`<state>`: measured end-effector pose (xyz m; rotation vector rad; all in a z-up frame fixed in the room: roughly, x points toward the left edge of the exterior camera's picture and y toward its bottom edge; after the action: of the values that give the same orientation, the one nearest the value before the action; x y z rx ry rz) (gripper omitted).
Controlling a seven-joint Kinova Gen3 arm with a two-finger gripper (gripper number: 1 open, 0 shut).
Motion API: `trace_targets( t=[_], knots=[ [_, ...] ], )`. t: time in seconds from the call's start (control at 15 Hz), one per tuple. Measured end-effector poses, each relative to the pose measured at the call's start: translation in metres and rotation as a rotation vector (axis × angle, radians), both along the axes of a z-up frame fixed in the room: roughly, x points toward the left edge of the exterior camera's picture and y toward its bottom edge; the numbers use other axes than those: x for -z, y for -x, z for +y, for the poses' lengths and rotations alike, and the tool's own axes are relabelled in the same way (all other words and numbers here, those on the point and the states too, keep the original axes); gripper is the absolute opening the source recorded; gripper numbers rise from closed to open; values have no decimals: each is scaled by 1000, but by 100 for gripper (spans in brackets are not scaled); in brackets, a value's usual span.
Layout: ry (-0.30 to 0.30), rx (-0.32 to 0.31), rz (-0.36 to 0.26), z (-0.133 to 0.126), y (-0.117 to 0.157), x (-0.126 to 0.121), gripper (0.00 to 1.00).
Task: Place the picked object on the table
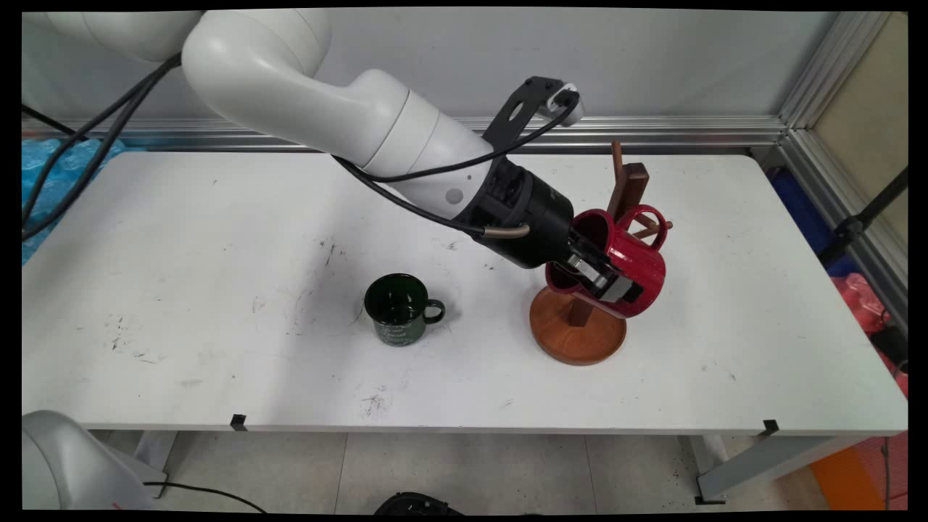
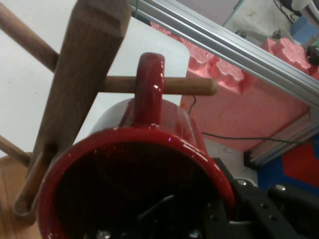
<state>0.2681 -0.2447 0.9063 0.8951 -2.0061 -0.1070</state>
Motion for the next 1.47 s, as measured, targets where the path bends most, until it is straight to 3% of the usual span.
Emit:
trace_targets(
  t=[1.0,1.47],
  knots=[
    [-14,97,27,30,9,-26,0],
    [-5,133,-23,44,-2,-37,0]
  ],
)
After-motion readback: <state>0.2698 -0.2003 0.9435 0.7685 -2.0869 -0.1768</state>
